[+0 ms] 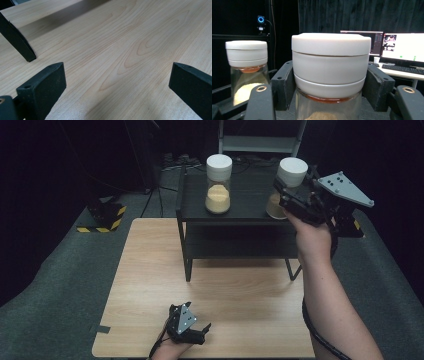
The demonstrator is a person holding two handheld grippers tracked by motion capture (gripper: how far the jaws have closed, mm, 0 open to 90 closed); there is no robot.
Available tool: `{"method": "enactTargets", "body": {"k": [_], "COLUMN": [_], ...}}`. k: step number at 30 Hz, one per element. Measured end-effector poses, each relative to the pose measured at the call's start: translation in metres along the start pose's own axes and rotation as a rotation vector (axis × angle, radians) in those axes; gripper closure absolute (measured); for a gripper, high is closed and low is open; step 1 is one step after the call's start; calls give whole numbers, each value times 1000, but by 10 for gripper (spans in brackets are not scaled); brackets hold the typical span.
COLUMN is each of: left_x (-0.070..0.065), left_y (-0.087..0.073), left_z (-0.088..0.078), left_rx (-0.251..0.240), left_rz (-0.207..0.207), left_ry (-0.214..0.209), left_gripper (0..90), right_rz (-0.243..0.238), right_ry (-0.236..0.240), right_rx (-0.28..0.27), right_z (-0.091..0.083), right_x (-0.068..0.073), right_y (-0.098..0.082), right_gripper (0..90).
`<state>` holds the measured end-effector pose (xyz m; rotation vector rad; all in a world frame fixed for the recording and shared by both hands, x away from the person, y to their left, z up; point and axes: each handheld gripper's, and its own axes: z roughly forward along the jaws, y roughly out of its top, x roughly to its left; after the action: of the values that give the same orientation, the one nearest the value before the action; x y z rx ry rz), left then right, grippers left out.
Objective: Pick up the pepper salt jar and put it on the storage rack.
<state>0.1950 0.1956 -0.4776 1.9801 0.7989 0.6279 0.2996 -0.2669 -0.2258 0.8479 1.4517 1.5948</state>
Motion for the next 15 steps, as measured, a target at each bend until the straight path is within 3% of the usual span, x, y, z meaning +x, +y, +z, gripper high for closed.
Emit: {"method": "enactTargets", "body": {"k": [15], "left_x": [1], "left_y": [-2], "left_z": [-1], "left_rx": [-8], "left_rz": [-7], "left_ry": [-4], "left_gripper": [13], "right_rz": [-8], "right_ry": [-18], "right_rx": [15], "right_z": [23], "right_x": [4], "right_y": [1], "right_gripper": [340]}}
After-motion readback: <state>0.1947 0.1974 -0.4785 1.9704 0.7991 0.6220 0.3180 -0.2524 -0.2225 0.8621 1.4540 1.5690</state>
